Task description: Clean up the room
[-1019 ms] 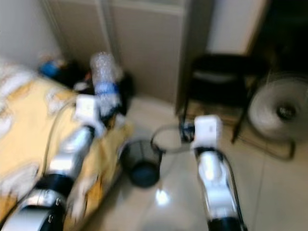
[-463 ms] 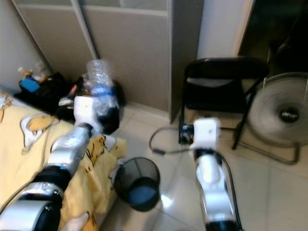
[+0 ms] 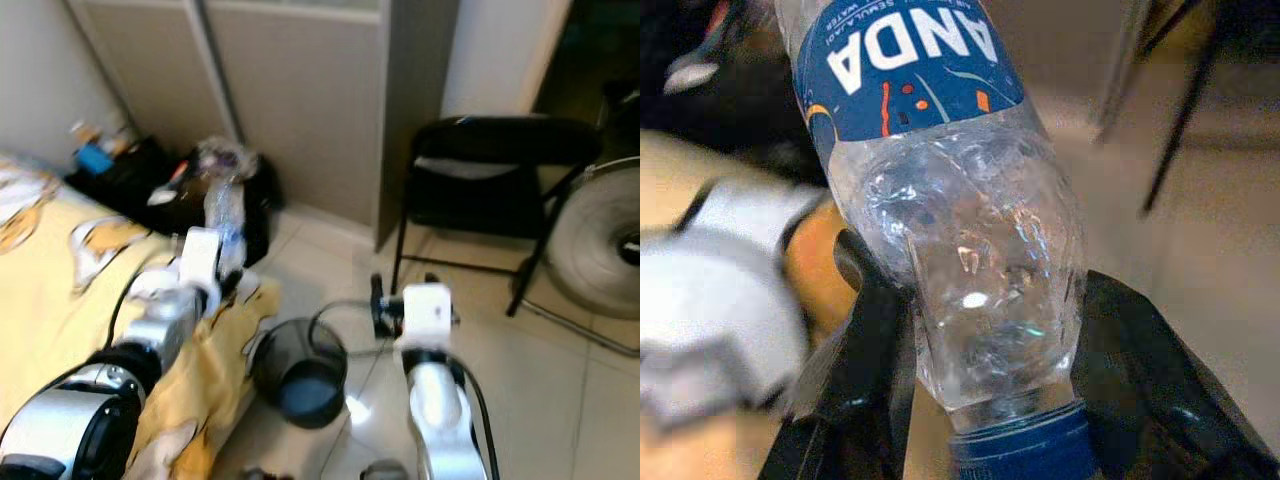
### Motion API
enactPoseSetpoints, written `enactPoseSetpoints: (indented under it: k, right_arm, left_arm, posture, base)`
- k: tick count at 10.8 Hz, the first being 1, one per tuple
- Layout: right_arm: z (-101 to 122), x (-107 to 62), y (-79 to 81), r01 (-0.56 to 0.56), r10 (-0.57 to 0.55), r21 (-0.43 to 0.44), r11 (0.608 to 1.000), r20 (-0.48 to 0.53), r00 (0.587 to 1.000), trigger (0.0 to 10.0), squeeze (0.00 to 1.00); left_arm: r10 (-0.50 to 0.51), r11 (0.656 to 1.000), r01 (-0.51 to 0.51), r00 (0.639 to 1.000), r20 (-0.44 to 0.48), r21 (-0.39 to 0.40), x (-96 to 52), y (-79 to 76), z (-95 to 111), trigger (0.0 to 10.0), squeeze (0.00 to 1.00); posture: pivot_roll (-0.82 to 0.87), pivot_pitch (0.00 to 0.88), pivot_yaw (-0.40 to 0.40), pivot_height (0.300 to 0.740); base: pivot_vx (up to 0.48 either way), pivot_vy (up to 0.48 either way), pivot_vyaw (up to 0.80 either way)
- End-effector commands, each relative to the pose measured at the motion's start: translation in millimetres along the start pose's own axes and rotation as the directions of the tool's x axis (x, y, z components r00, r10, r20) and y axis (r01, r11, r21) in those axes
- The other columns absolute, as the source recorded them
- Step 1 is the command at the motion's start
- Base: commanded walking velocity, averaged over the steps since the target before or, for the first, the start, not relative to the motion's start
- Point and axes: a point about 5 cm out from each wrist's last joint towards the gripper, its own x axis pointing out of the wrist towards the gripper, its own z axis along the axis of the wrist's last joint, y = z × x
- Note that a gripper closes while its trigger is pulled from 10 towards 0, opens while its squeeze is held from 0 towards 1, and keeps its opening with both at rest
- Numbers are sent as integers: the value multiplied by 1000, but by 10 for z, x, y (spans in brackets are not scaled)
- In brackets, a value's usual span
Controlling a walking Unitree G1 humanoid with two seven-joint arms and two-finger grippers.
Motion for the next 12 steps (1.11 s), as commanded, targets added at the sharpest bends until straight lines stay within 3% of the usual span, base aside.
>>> enactPoseSetpoints:
  k: [1,4,5,6,7,8,10,11,12]
  right_arm:
    - [46,-38,39,-6,6,0,1000,-1,1000,10000,0]
    - [35,-263,159,-45,46,22,999,-26,999,10000,0]
    - [17,-350,186,-53,54,33,998,-42,998,10000,0]
    - [13,-509,253,-37,41,54,998,-74,996,10000,0]
    - [17,-548,273,-31,36,61,998,-79,996,10000,0]
    - [12,-703,368,-29,36,71,997,-97,995,10000,0]
    - [81,-846,529,-114,115,23,993,-72,991,10000,0]
    - [113,-868,546,-113,115,25,993,-72,991,10000,0]
    - [146,-875,507,-76,79,39,996,-74,994,10000,0]
  left_arm:
    - [5,998,-6,1000,20,55,7,-3,54,10000,0]
    - [-126,987,137,984,-123,89,-10,-230,-218,10000,0]
    - [-157,971,180,977,-147,158,-8,-334,-230,10000,0]
    - [-139,948,181,975,-172,262,-10,-336,-252,10000,0]
    - [-129,942,177,976,-176,286,-11,-321,-259,10000,0]
    - [-99,934,160,975,-199,319,-23,-232,-308,10000,0]
    - [-121,959,168,971,-205,227,-28,-205,-318,10000,0]
    - [-126,959,171,972,-197,226,-22,-208,-287,10000,988]
    - [-136,955,175,976,-173,238,-3,-227,-195,10000,1000]
  posture:
    - [-283,172,181,740]
    - [-323,216,212,740]
    - [-341,247,239,740]
    - [-361,295,275,740]
    - [-361,295,275,740]
    - [-370,331,304,740]
    - [-395,372,339,740]
    - [-405,380,345,740]
    - [-414,380,354,740]
  base:
    - [0,0,0]
    - [0,0,0]
    - [0,0,0]
    - [0,0,0]
    - [0,0,0]
    - [0,0,0]
    - [0,0,0]
    - [0,0,0]
    - [0,0,0]
